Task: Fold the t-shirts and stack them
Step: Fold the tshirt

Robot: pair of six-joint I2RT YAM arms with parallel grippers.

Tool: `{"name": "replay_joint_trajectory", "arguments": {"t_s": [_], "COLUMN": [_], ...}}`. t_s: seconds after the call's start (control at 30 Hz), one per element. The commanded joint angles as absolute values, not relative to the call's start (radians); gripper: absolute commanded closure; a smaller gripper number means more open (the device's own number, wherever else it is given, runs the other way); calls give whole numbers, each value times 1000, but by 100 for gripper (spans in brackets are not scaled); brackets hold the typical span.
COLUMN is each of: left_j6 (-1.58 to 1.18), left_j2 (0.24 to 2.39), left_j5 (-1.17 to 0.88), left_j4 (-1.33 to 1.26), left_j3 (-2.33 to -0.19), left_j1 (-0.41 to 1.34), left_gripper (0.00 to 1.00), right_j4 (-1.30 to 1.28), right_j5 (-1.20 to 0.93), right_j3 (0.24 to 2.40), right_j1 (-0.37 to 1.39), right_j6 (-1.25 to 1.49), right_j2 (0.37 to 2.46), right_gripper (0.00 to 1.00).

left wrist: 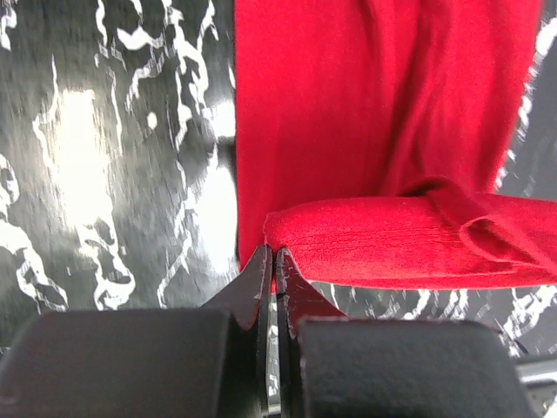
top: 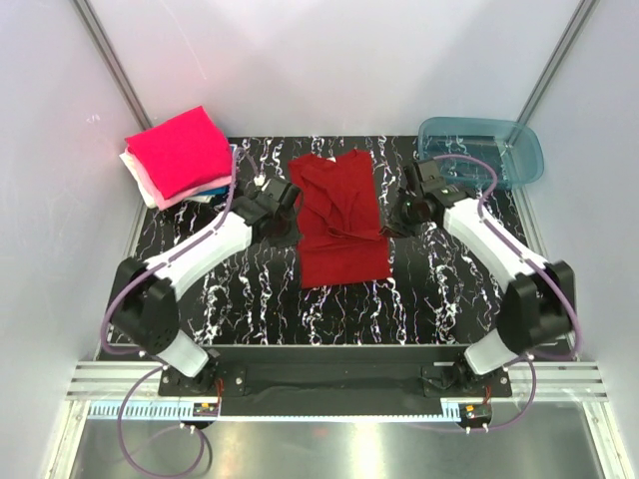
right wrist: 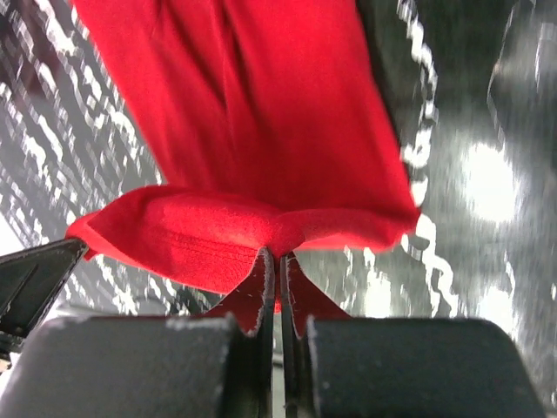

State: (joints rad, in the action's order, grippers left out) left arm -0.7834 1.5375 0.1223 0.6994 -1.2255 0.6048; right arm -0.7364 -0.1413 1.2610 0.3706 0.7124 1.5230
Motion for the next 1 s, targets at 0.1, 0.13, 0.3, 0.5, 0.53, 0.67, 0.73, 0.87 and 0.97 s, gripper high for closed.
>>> {"name": "replay_joint_trajectory", "arguments": {"t_s": [0.1,0.13,0.3,0.5,0.53,0.67,0.73,0.87,0.97], "left_j6": [-647,-640,-588,-581,-583,-592,-592,-581,-572], "left_j2": [1692,1733,1844,1914,1924,1934,1948,2002,2055], "left_j5": [35,29,12,6,6,6,-21,-26,-31], "left_j4": [709,715,755,753,753,744,735,756,779], "left_j3": [-1405,-1425,-1551,-1589,-1589,-1574,-1575,-1633,-1686], "left_j1": [509,502,463,434,431,419,411,399,385], "left_gripper": [100,100,100,100,100,100,100,100,99], "right_j4": [-719,-719,-735,-736,-733,-733,-732,-732,-745], "right_j5": [-138,-152,-178,-216,-235,-259,-259,-258,-258], "right_j3": [1430,1462,1552,1626,1638,1661,1666,1693,1741], "right_j1": [310,304,272,256,256,252,252,247,241], "right_j6": [620,609,589,566,557,551,552,557,557], "right_j2": [1703,1724,1838,1937,1950,2005,2017,2066,2115], "right_gripper": [100,100,100,100,100,100,100,100,96]}}
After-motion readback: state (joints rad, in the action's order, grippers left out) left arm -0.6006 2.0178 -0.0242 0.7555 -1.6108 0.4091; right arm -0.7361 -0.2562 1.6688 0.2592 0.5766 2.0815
